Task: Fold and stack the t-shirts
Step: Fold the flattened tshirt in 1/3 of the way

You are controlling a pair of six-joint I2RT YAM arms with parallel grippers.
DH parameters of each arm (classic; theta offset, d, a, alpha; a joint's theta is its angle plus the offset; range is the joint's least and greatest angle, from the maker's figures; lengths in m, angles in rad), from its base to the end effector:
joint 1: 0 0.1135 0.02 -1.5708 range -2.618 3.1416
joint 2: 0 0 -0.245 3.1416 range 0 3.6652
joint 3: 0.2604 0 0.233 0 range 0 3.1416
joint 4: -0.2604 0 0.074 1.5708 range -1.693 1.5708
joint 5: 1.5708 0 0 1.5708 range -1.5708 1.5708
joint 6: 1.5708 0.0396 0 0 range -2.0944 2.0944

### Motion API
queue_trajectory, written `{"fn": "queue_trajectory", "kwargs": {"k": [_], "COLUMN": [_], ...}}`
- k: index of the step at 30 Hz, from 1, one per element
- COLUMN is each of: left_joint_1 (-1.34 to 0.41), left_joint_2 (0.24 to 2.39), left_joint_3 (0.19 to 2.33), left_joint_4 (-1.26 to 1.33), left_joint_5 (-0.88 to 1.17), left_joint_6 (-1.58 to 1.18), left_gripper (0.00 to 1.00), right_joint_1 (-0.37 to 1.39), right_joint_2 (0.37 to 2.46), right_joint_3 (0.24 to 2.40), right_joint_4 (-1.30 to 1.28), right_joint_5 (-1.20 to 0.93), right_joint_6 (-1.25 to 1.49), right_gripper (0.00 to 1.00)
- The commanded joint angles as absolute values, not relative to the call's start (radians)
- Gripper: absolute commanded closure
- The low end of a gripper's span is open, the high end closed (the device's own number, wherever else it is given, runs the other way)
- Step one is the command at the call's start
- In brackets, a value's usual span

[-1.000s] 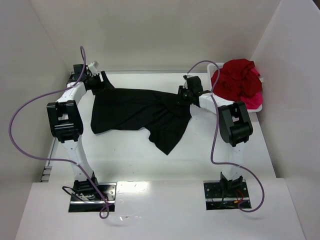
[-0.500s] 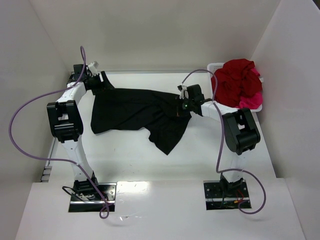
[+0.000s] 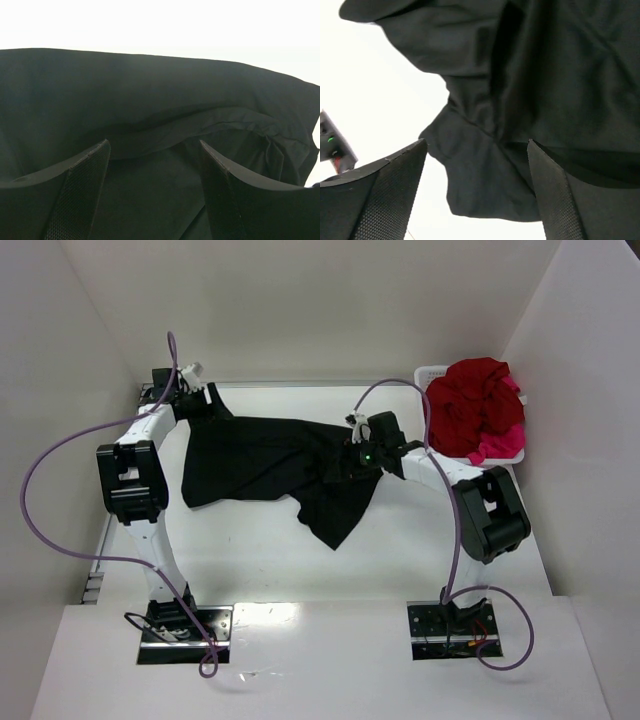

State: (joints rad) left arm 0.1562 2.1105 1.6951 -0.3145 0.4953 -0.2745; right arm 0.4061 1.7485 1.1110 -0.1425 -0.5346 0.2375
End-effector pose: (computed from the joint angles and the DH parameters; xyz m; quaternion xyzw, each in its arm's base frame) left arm 0.4546 0.0525 0.2151 -0.0914 0.8860 -0.2468 0.3818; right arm 0.3198 0.1595 0.1928 -0.1763 0.8783 0.3487 0.2753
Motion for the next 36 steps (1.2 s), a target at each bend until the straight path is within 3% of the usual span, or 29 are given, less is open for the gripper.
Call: {"fn": "queue_trajectory", "kwargs": {"k": [1,7,11,21,36], "left_joint_1": [0.156,0.156,0.156,0.156,0.156], "left_joint_2": [2.057,2.066,2.066,2.077,2.086], "left_joint_3": [1.686,1.686,1.695,1.704,1.704], "left_joint_4": [-0.293,-0.293,-0.293,-0.313,-0.322], "left_joint_5": [0.518,0.518,0.528,0.499,0.489], "left_joint_6": [-0.241,-0.241,-0.232,-0.222,-0.213], "left_gripper": [0.21,0.21,0.21,0.21,0.21], "right_joint_1": [0.41,0.399,0.399,0.465,0.514], "right_joint_2": [1.671,1.649,1.77,2.028,2.098], "right_joint_3": [1.121,1.112,1.209,1.457,1.46], "right_joint_4": [-0.164,-0.031,-0.014,-0.152,-0.15], "right_joint_5": [-0.378,-0.178,-0.244,-0.224,-0.339], "right_joint_6": [0.239,0.388,0.365,0.272,0.258], "right_gripper": [0.11,0.13,0.13,0.3,0.76]}}
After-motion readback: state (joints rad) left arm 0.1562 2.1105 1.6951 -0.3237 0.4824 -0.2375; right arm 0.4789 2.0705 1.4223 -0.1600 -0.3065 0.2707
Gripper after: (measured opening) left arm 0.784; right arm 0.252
